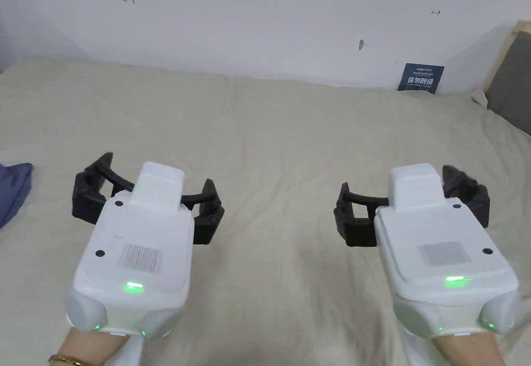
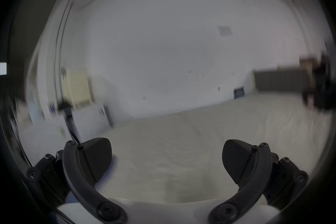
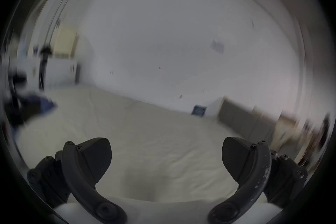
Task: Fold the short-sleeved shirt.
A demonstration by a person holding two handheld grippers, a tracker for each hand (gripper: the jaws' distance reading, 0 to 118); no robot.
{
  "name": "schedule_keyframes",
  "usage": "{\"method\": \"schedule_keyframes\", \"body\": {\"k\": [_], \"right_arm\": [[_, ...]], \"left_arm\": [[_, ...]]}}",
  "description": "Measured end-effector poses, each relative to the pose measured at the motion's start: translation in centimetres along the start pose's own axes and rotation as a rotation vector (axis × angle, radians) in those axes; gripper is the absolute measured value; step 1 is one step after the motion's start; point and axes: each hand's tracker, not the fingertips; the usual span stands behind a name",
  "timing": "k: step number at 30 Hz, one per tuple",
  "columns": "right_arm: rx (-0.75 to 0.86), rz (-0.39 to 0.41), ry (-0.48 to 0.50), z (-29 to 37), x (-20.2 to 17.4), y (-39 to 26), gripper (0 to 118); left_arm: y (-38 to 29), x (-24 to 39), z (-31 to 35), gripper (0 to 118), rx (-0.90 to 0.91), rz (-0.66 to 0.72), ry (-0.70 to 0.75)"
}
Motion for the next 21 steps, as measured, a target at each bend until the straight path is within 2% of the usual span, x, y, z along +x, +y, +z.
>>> {"method": "schedule_keyframes", "body": {"k": [3, 5, 7, 8, 9, 10, 11, 12, 13, 14, 15, 16, 17, 19, 20, 21], "right_arm": [[0.194, 0.627, -0.107, -0.1, -0.9, 0.7, 118], [0.351, 1.01, -0.071, 0.0, -1.2, 1.1, 118], [0.499, 1.359, -0.046, 0.1, -1.6, 0.9, 118], [0.57, 1.511, -0.027, 0.1, -1.6, 0.6, 118], [0.628, 1.625, -0.001, 0.1, -1.6, 0.3, 118], [0.676, 1.706, 0.007, 0.2, -1.7, -0.1, 118], [0.694, 1.75, 0.021, 0.2, -1.8, -0.2, 118], [0.684, 1.753, 0.043, 0.1, -1.6, -0.3, 118], [0.656, 1.693, 0.049, 0.2, -1.7, 0.1, 118], [0.579, 1.564, 0.062, 0.2, -1.8, 0.8, 118], [0.512, 1.428, 0.084, 0.2, -1.8, 1.7, 118], [0.42, 1.235, 0.12, 0.0, -1.3, 2.8, 118], [0.308, 1.015, 0.164, -0.3, -0.8, 4.1, 118], [0.139, 0.502, 0.297, -1.3, 1.5, 6.4, 118], [0.084, 0.221, 0.319, -1.9, 2.8, 7.0, 118], [0.066, -0.011, 0.321, -2.2, 3.8, 6.7, 118]], "left_arm": [[-0.3, 0.4, 0.0, 118, 0.205, -0.592, 0.032], [-0.8, 0.6, -0.2, 118, 0.38, -0.989, 0.051], [-1.3, 0.7, -0.6, 118, 0.515, -1.308, 0.0], [-1.4, 0.8, -0.7, 118, 0.567, -1.403, -0.03], [-1.5, 0.8, -0.6, 118, 0.596, -1.432, -0.087], [-1.3, 1.0, -0.3, 118, 0.62, -1.452, -0.132], [-1.2, 1.1, 0.0, 118, 0.647, -1.445, -0.154], [-0.9, 1.2, 0.2, 118, 0.659, -1.436, -0.163], [-0.6, 0.9, 0.2, 118, 0.642, -1.405, -0.149], [0.1, 0.8, 0.1, 118, 0.612, -1.319, -0.145], [1.0, 0.6, 0.0, 118, 0.567, -1.217, -0.145], [2.4, 0.1, -0.1, 118, 0.492, -1.054, -0.146], [3.7, -0.7, -0.4, 118, 0.421, -0.875, -0.141], [5.8, -2.0, -1.0, 118, 0.329, -0.446, -0.068], [6.5, -2.7, -1.3, 118, 0.291, -0.218, -0.051], [6.8, -3.5, -1.8, 118, 0.248, -0.024, -0.064]]}}
